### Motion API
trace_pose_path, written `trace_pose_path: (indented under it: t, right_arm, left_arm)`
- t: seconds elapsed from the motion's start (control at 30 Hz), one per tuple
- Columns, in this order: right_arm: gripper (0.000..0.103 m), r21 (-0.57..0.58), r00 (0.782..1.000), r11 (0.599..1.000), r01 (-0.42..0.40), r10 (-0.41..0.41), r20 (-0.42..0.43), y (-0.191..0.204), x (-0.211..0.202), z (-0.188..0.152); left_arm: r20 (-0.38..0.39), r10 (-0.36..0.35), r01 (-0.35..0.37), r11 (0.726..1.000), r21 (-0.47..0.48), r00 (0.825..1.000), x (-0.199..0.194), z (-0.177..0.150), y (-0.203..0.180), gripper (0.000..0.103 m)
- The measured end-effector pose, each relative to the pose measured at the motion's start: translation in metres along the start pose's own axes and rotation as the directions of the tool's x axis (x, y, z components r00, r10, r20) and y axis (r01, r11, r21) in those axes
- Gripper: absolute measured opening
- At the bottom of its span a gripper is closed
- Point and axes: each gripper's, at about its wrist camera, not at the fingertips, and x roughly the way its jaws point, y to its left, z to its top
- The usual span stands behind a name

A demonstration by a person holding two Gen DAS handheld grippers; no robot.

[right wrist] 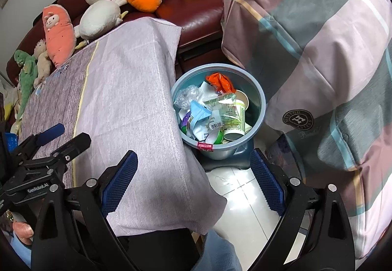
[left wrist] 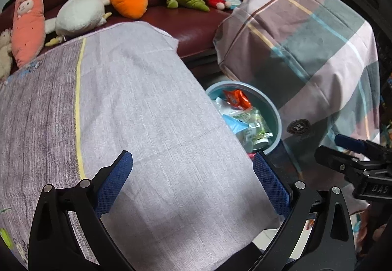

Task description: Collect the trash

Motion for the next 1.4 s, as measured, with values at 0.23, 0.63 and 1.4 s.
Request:
trace_pose_path:
  t: [0.23, 0.63, 1.4]
  right_arm:
    - [0.089, -0.003, 1.000, 1.000, 0.022, -0.022, 0.001, 0.000, 0.005, 0.001]
    - [0.089, 0.013, 0.999, 0.999, 0.042, -0.042, -0.018, -0.005, 0.024, 0.006]
    - [0.089, 0.019, 0.997, 0.999, 0.048, -0.047, -0.069, -0.004, 0.055, 0.010]
  left_arm:
    - [0.009, 0.034, -0.034, 0.999, 0.024, 0.999, 0.002, -0.002, -0.004, 0.099]
    - [-0.020, 0.064, -0.064, 0.998, 0.030, 0.998, 0.020, -0.003, 0.004, 0.099]
    - [-0.048, 0.095, -0.094, 0.995, 0.015, 0.994, 0.042, -0.006, 0.013, 0.099]
